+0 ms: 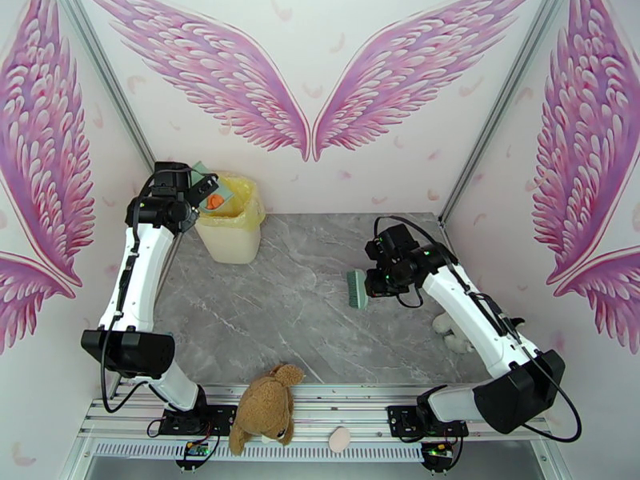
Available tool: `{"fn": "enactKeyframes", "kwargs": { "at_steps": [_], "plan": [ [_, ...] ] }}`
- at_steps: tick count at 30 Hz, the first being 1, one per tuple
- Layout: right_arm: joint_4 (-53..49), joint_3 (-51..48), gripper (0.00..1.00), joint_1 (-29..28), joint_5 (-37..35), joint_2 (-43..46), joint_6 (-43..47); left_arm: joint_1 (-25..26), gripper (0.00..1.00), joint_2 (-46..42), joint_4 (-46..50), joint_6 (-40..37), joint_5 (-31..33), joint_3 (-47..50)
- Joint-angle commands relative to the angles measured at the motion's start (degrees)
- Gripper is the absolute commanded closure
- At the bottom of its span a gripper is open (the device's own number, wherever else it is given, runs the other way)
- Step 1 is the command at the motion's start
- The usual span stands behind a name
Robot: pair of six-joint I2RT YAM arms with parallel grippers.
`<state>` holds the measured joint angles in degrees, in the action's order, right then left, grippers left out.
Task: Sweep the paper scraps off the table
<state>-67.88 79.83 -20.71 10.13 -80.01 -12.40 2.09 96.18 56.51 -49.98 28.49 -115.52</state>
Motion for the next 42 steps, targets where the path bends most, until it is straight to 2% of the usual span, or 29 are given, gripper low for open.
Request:
{"fn": "enactKeyframes", "kwargs": {
  "at_steps": [1, 4, 23, 32, 36, 42],
  "plan": [
    [1.82, -0.9, 1.0, 0.27, 1.03, 1.59, 0.05, 0.89, 1.0, 0.74, -7.4, -3.93, 9.29, 0.99],
    [1.92, -1.16, 1.0, 0.27, 0.97, 1.7, 0.36, 2.19, 1.0, 1.0, -10.93, -7.64, 11.8, 2.84],
    [3.55, -3.76, 1.0, 0.71, 1.38, 2.93, 1.51, 9.98, 1.0, 5.39, -17.67, -16.57, 19.3, 10.56],
    [4.4, -4.95, 1.0, 0.86, 2.08, 2.99, 1.51, 12.34, 1.0, 6.82, -24.14, -22.01, 22.16, 14.43],
    [4.8, -5.6, 1.0, 0.91, 2.21, 3.2, 1.7, 13.54, 1.0, 6.27, -30.92, -26.4, 24.85, 17.73],
    [5.87, -7.15, 1.0, 1.2, 3.31, 4.07, 1.72, 12.95, 1.0, 4.64, -49.19, -37.01, 27.68, 23.48]
  ]
}}
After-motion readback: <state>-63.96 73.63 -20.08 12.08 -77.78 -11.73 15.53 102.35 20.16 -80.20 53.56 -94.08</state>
